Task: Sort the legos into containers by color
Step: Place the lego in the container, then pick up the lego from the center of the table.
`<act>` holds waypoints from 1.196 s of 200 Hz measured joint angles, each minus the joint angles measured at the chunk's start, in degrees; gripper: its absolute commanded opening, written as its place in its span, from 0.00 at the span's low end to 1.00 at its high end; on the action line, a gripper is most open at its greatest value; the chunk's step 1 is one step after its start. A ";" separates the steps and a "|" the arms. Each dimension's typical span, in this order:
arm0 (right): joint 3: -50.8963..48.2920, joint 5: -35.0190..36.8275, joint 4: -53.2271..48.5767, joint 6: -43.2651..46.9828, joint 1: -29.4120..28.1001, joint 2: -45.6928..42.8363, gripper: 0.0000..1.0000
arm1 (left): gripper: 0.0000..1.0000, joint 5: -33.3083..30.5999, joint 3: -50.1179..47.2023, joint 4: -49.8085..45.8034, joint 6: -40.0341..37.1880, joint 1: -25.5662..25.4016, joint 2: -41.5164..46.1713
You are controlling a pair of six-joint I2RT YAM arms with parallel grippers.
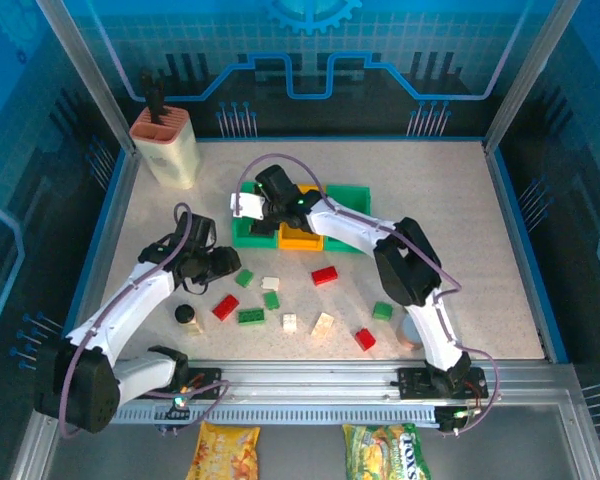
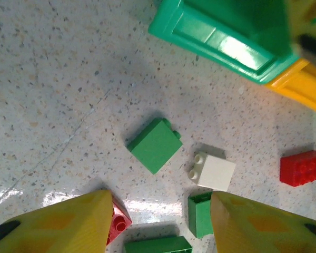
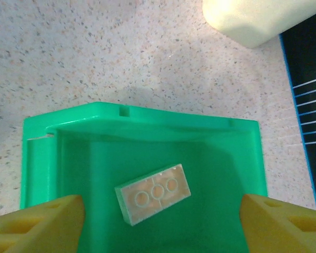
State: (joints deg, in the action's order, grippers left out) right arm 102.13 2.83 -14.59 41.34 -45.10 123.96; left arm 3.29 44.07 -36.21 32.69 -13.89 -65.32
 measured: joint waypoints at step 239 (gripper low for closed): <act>-45.33 7.87 -3.39 -10.84 2.80 -48.63 0.77 | 0.60 -10.60 18.27 -10.84 -25.79 -10.99 -33.31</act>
State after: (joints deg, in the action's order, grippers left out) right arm 56.80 10.70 -17.98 30.50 -42.30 75.33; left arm -7.31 62.35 -47.05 6.90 -24.88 -98.63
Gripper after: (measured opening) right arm 0.774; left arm 0.598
